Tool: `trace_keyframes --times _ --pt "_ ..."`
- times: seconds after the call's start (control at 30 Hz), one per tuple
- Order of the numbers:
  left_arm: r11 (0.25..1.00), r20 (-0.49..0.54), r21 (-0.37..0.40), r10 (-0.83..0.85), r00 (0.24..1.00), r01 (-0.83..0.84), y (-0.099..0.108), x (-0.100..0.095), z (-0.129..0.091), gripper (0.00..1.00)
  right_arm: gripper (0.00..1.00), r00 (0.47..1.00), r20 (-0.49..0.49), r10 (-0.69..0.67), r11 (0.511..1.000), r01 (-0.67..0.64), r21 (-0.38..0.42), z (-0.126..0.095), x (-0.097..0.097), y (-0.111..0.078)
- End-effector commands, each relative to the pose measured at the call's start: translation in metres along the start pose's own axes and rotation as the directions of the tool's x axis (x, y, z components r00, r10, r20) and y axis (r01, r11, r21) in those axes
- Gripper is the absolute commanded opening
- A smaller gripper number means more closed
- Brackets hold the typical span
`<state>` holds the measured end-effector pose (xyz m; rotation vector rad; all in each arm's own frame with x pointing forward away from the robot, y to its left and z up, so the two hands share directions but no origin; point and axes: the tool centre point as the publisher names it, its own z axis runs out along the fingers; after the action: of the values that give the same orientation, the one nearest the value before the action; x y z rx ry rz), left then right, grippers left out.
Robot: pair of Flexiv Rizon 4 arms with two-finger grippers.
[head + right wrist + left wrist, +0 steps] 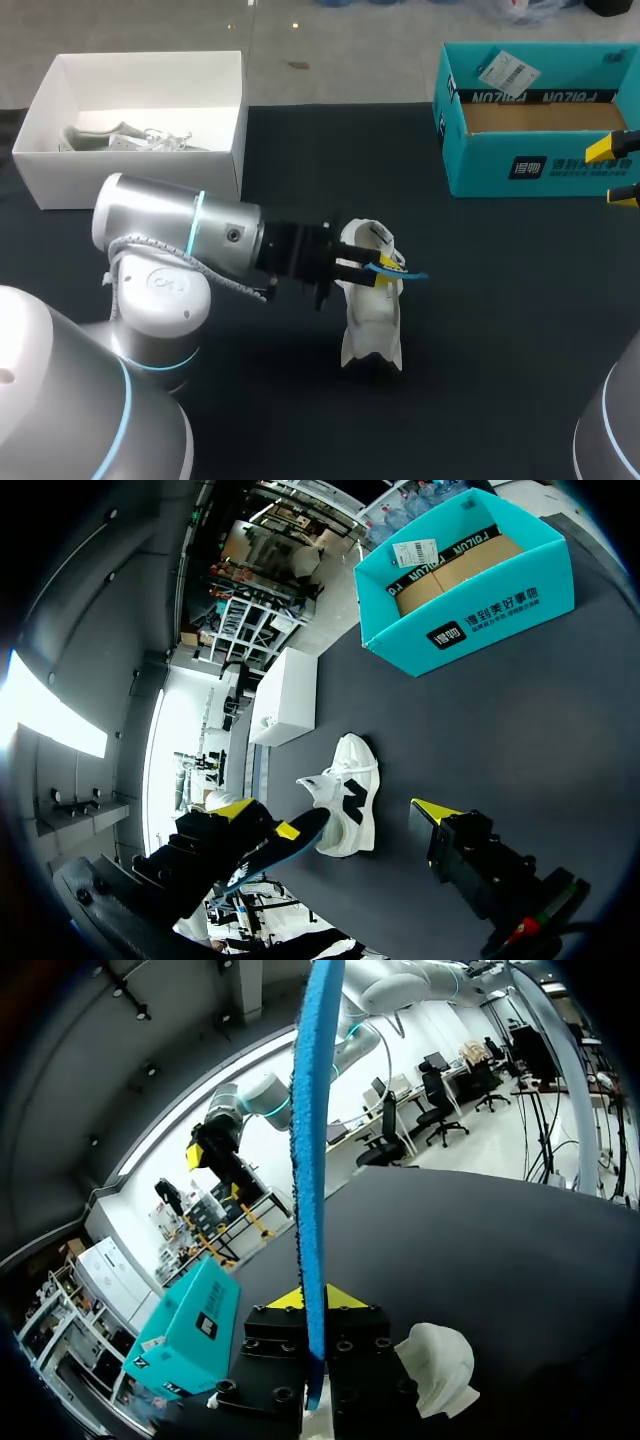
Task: Take the shoe out of the shoebox, open the shoe tongue, remove and reinsert the insole, then place the shoe into the shoebox
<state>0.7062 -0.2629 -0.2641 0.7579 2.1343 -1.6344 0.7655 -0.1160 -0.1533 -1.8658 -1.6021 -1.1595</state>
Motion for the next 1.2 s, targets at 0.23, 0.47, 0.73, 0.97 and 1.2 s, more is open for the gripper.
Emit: trace_keyframes --times 0.23,0.47,0.73,0.97,1.2 --pt "1.0 0.011 0.015 -0.018 1.0 0.018 -0.002 0.017 0.0 0.0 1.0 1.0 0.003 0.001 1.0 -0.001 -0.001 0.0 0.0 -0.001" --pt "0.999 0.018 0.009 -0.036 0.999 0.036 0.008 0.033 0.004 0.0 1.0 1.0 0.003 0.001 1.0 -0.001 -0.001 0.0 0.0 -0.001" --pt "0.999 0.033 -0.033 -0.033 0.999 0.034 0.027 0.049 0.001 0.0 1.0 1.0 0.003 0.001 1.0 -0.001 -0.001 0.0 0.0 -0.001" --pt "0.997 0.031 -0.08 -0.017 0.999 0.019 0.043 0.049 -0.004 0.0 1.0 1.0 0.003 0.001 1.0 -0.001 -0.001 0.0 0.0 -0.001" --pt "0.995 0.027 -0.098 -0.022 0.999 0.024 0.042 0.046 -0.006 0.0 1.0 1.0 0.003 0.001 1.0 -0.001 -0.001 0.0 0.0 -0.001"
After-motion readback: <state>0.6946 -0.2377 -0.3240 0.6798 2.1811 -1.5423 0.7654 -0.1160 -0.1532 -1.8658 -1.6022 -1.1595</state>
